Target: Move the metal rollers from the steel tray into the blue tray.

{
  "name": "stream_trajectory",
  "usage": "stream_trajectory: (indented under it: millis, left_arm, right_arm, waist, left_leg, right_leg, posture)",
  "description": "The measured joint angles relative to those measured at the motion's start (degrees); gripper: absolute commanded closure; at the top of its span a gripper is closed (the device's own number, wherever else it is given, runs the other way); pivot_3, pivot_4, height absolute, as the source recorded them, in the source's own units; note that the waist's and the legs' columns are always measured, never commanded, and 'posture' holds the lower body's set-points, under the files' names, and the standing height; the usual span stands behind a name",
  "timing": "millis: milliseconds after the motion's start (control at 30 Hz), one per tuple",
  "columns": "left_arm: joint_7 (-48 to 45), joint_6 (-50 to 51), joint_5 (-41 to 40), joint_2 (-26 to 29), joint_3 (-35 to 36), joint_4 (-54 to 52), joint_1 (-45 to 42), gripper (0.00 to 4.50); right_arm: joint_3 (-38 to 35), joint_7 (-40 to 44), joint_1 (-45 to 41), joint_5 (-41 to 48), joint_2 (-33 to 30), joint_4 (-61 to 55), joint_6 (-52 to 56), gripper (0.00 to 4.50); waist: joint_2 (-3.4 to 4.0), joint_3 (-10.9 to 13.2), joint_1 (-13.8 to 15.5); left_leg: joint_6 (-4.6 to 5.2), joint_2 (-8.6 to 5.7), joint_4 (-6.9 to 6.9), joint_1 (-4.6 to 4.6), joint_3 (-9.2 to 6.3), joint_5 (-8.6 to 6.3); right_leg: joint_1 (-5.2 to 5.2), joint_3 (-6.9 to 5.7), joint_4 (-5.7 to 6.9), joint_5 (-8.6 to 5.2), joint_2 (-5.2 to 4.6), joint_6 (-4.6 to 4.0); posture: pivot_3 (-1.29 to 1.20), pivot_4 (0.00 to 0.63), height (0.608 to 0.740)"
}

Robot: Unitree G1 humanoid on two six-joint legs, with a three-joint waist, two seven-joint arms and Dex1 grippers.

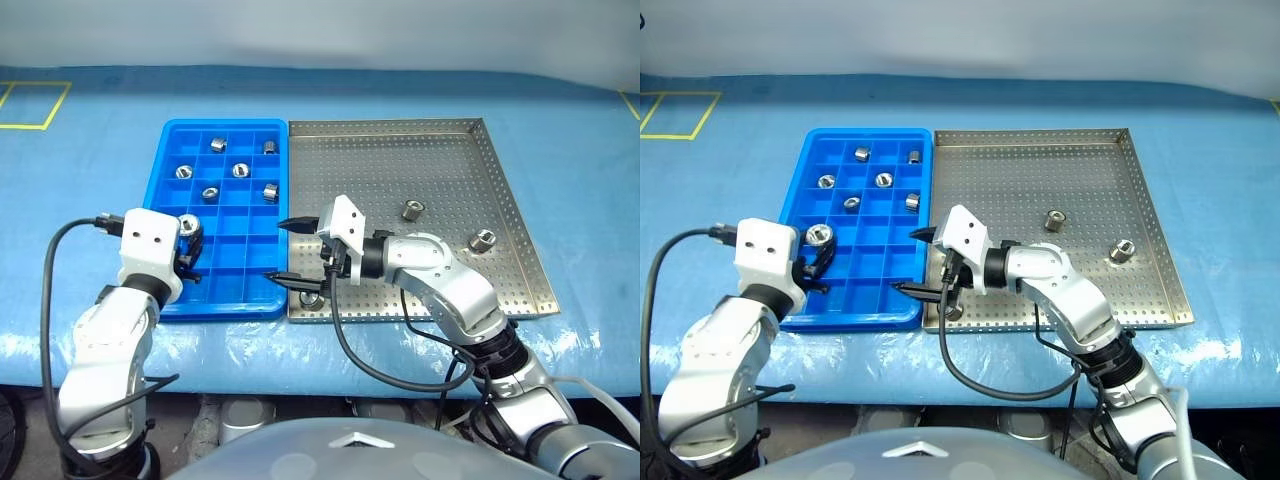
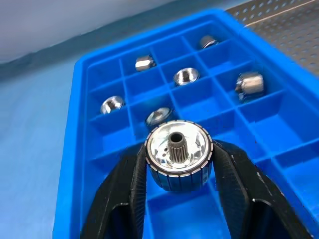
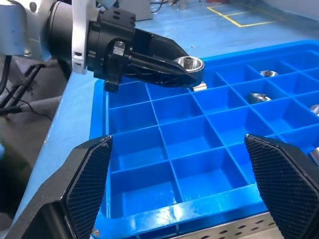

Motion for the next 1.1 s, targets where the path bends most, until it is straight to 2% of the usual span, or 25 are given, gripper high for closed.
stream_trajectory:
  millis: [200,567,600,800,833,1000,1100]
  left_arm:
    - [5.1,0.2,0.2,-3.8,-0.9,1.4,2.0,2.80]
    - [5.3,-3.0,-0.7,-3.0,-2.9,8.8,-0.3,2.80]
    - [4.9,-2.9,-1.0,-2.3,-3.3,9.5,-0.3,2.05]
    - [1.1,-1.7,-5.0,-0.6,-3.1,8.7,-4.0,0.14]
    - [-0.5,-1.2,-6.8,-0.2,-3.3,8.0,-5.5,0.03]
    - [-7.1,-0.9,-15.1,1.6,-3.4,5.8,-16.7,0.03]
    - [-9.2,-1.7,-17.3,2.9,-5.8,9.2,-23.3,0.03]
  right_arm:
    - [0.6,1.4,1.0,-0.5,-0.5,0.2,-0.1,0.00]
    - [0.1,-0.1,3.3,-1.4,-1.1,-1.2,0.0,0.00]
    - [0.0,-0.5,3.7,-1.4,-1.1,-1.6,0.1,0.00]
    - [-2.4,-2.8,6.3,-1.2,-1.6,-5.2,0.9,0.00]
    - [-3.2,-3.2,7.0,-0.9,-1.8,-6.0,1.4,0.00]
    - [-9.7,-6.0,11.1,1.0,-4.6,-10.3,3.4,0.00]
    - [-15.4,-8.3,14.2,2.2,-6.5,-12.7,5.1,0.00]
  waist:
    - [0.00,0.0,0.6]
    - [0.01,0.0,0.2]
    - [0.01,0.0,-0.1]
    - [-0.01,0.0,-0.5]
    - [-0.01,0.0,-0.7]
    - [0.00,0.0,-1.7]
    - [0.00,0.0,-2.5]
  left_leg:
    - [-0.05,0.00,-0.02,0.01,-0.02,0.03]
    - [-0.06,-0.01,-0.04,0.00,0.00,0.03]
    - [-0.06,0.00,-0.04,-0.01,-0.01,0.03]
    - [-0.08,-0.07,0.00,-0.03,0.00,0.04]
    - [-0.09,-0.09,0.00,-0.04,0.00,0.05]
    - [-0.09,-0.08,-0.01,-0.03,0.02,0.05]
    - [-0.08,-0.09,-0.03,-0.03,0.04,0.04]
  right_leg:
    - [0.01,-0.02,0.00,0.02,0.01,-0.03]
    - [0.00,-0.01,-0.03,0.02,0.00,-0.03]
    - [-0.01,-0.02,-0.03,0.02,0.00,-0.03]
    - [0.02,-0.03,-0.05,0.02,-0.07,-0.02]
    - [0.02,-0.03,-0.05,0.02,-0.09,-0.02]
    - [0.02,-0.01,-0.06,0.02,-0.07,-0.02]
    - [0.02,0.02,-0.07,0.02,-0.06,-0.01]
  posture:
    - [0.12,0.150,0.740]
    - [0.05,0.150,0.740]
    - [0.05,0.150,0.740]
    - [0.01,0.150,0.740]
    - [-0.01,0.150,0.740]
    - [-0.05,0.150,0.740]
    - [-0.07,0.150,0.740]
